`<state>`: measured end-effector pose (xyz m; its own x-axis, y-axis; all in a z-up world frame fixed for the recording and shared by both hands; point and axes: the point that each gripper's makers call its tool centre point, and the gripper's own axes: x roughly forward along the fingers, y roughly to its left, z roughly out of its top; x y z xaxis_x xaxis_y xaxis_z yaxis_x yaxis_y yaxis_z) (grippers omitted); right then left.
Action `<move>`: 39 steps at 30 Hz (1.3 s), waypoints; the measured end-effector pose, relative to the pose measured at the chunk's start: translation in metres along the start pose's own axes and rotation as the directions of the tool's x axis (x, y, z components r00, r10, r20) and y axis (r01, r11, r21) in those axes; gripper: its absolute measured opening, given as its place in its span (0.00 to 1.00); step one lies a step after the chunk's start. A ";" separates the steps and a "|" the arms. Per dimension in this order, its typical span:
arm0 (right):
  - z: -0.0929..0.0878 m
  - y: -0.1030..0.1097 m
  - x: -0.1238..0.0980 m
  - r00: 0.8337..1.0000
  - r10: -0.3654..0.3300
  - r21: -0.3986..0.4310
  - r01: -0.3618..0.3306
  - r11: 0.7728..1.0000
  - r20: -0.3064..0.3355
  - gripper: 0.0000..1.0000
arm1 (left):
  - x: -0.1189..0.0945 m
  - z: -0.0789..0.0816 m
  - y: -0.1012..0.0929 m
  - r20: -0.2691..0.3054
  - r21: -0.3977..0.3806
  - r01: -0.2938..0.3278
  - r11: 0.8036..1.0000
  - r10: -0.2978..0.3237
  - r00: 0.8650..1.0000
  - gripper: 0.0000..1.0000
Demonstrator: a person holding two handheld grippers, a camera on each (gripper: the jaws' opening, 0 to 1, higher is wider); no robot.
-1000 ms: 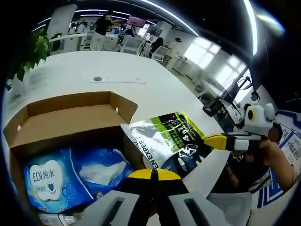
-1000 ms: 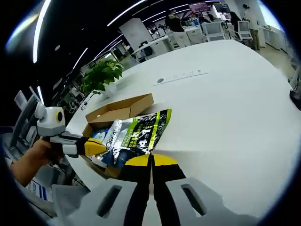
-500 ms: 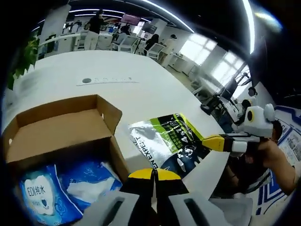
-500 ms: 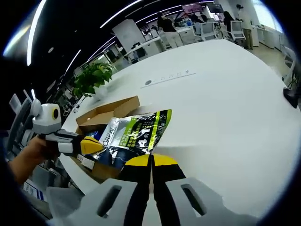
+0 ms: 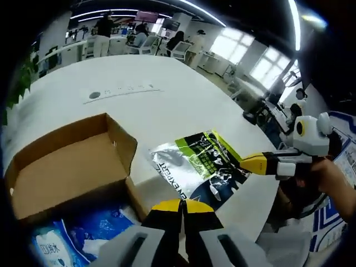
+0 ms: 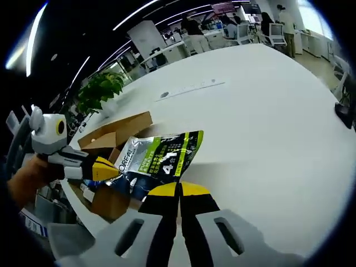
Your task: Operate the shoe box by opening the lid, removing the specified soft item, and placing it in the target area until the item is outside and the box remains undamaged.
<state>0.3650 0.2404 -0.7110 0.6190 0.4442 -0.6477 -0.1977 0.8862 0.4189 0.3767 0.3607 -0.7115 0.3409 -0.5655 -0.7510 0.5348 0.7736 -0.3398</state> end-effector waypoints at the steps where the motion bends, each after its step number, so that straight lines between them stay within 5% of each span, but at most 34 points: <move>1: 0.001 -0.001 0.003 1.000 -0.002 -0.003 0.002 1.000 -0.003 0.00 | 0.002 0.001 0.001 -0.005 0.007 -0.003 1.000 0.003 1.000 0.00; 14: 0.003 -0.019 0.022 0.999 -0.030 -0.010 0.030 1.000 -0.031 0.00 | 0.026 0.006 0.003 -0.130 0.248 -0.036 0.968 0.070 0.989 0.00; 39: -0.021 -0.045 0.049 0.991 -0.082 -0.034 0.079 0.996 -0.105 0.00 | 0.059 -0.021 0.005 -0.291 0.395 -0.010 0.919 0.136 0.947 0.02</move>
<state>0.3882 0.2247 -0.7754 0.5498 0.3810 -0.7434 -0.1736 0.9226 0.3444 0.3837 0.3370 -0.7694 0.1700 -0.3473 -0.9222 0.7931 0.6037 -0.0811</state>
